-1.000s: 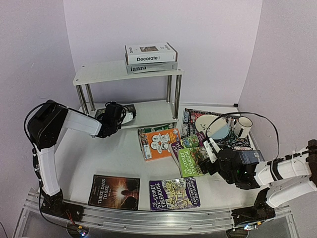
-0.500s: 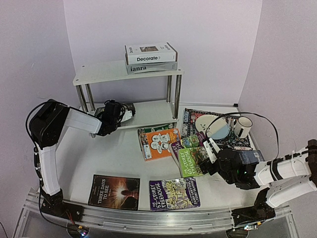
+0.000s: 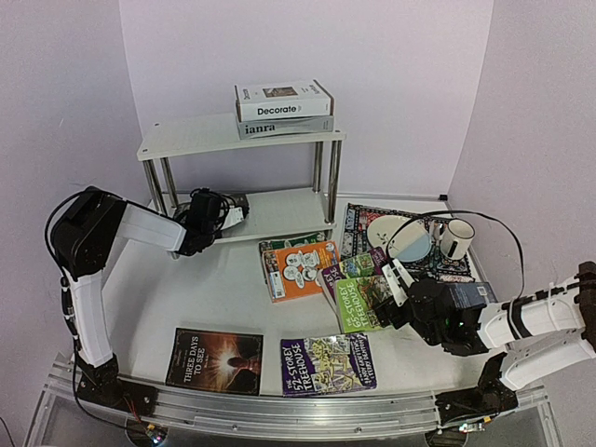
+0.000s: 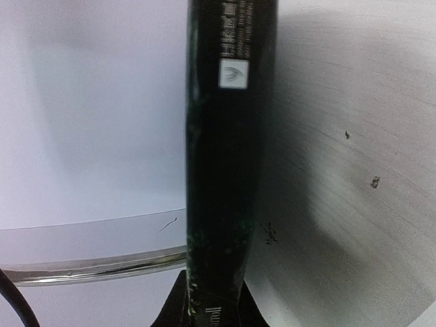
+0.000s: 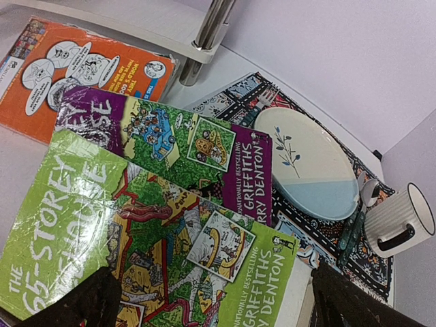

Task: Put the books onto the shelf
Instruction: Place the book on the shelf.

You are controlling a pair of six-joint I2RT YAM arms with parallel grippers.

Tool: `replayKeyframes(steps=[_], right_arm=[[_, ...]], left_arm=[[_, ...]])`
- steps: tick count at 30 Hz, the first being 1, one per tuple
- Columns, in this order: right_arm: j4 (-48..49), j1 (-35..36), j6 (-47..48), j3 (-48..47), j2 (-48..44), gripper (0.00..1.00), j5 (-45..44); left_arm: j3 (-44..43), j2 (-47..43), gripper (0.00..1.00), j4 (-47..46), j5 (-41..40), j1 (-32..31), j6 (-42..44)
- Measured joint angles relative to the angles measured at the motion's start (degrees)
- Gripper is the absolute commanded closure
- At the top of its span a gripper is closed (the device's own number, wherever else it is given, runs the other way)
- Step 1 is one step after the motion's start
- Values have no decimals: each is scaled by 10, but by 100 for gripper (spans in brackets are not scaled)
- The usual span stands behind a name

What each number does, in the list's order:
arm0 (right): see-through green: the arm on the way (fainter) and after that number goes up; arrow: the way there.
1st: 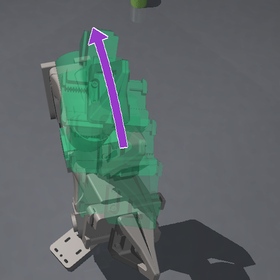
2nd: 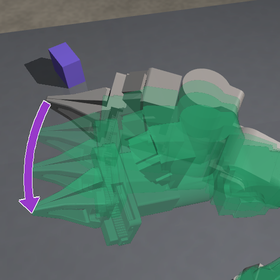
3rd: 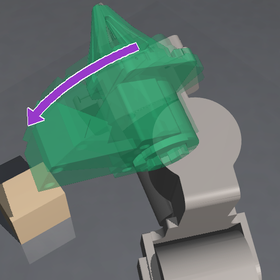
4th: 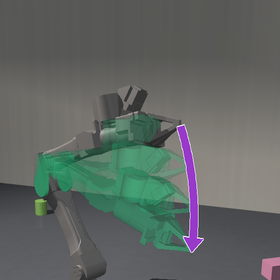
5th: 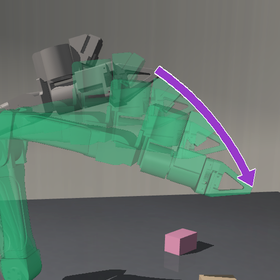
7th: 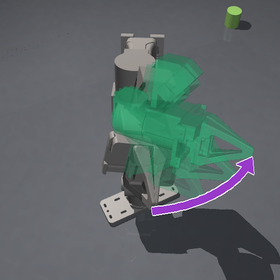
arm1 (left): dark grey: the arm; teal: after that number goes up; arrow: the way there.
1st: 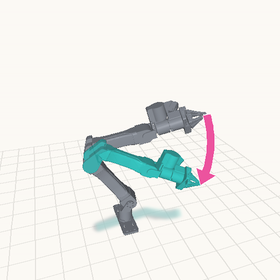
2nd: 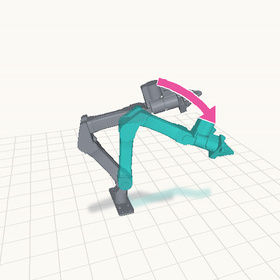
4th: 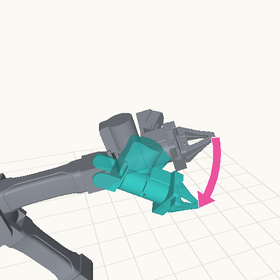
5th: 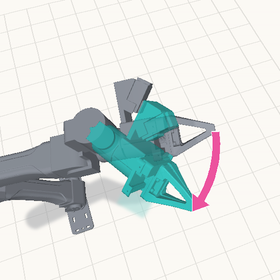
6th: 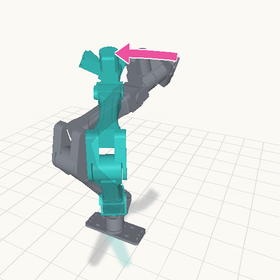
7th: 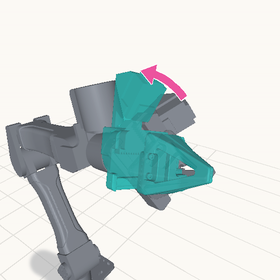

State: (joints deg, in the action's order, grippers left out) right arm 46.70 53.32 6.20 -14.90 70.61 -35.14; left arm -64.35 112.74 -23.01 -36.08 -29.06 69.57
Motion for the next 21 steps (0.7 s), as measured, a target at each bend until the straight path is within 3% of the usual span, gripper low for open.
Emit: replayKeyframes(steps=[3,10,17,21], right_arm=[[0,0,0,0,0,2,0],[0,0,0,0,0,2,2],[0,0,0,0,0,2,7],[0,0,0,0,0,2,11]], left_arm=[[0,-2,90,1,0,1,1],[12,-6,60,0,3,1,7],[51,-34,47,7,6,0,20],[64,-67,19,26,9,-2,16]])
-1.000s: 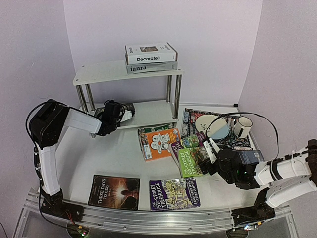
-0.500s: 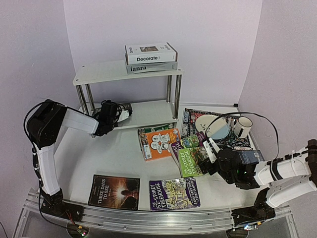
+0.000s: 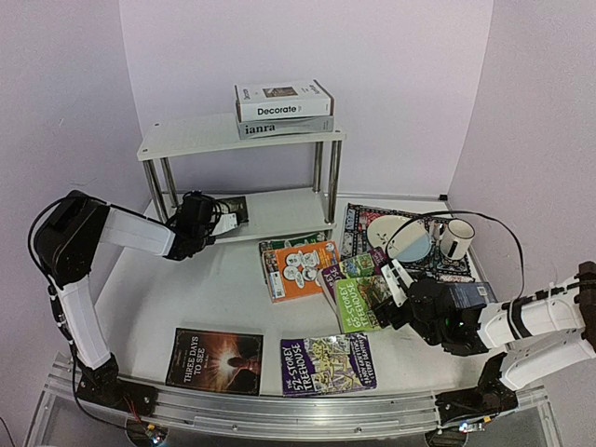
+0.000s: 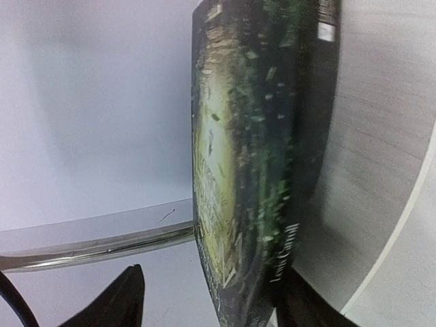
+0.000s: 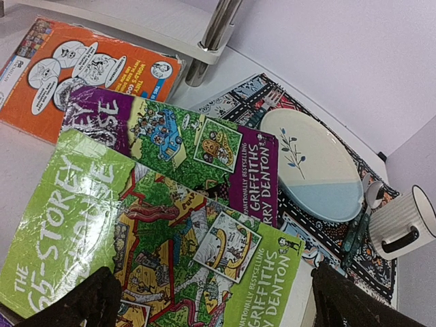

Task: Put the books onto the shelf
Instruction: Place the book on the shelf.

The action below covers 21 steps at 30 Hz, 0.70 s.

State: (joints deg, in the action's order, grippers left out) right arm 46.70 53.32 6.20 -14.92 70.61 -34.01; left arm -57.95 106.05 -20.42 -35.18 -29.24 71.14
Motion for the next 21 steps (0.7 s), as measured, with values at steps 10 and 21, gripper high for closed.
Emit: replayKeyframes(steps=[10,21], right_arm=[[0,0,0,0,0,2,3],[0,0,0,0,-1,2,8]], left_arm=[[-13,-30,0,107,26,-1,-70],[-13,-100,0,186,44,-35,-177]])
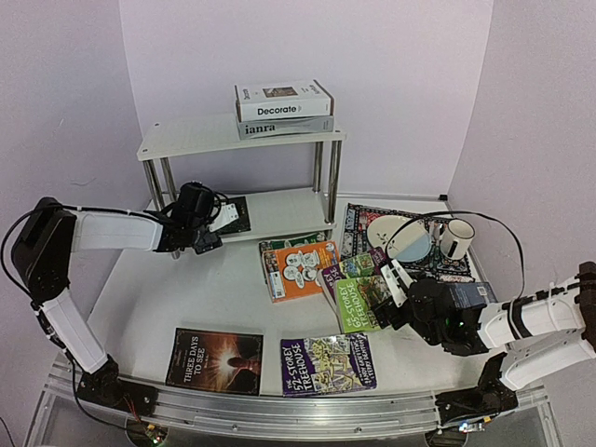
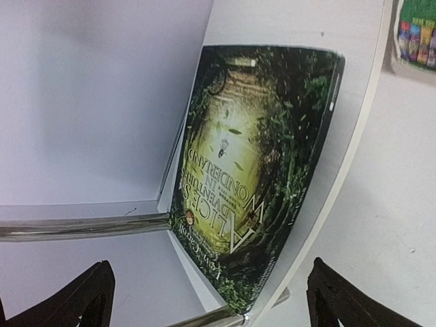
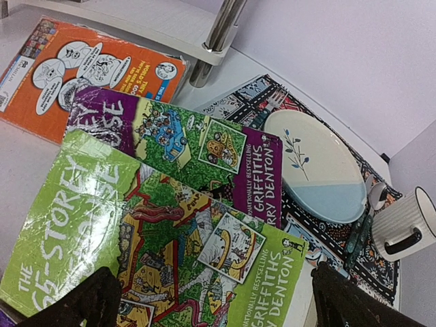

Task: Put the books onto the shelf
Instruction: Place the book on the shelf.

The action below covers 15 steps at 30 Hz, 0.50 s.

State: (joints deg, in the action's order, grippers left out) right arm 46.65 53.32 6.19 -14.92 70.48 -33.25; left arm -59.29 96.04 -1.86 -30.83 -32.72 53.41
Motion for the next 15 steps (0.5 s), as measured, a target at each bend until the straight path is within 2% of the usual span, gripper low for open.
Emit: replayKeyframes(steps=[4,7,15], right_arm=[[-2,0,0,0,0,2,2],[-4,0,0,0,0,2,2],[-5,0,0,0,-1,2,5]], left_arm=[[0,-29,0,21,7,-19,-72],[2,-50,0,38,14,-25,-163],[38,-153,0,49,38,-25,-482]])
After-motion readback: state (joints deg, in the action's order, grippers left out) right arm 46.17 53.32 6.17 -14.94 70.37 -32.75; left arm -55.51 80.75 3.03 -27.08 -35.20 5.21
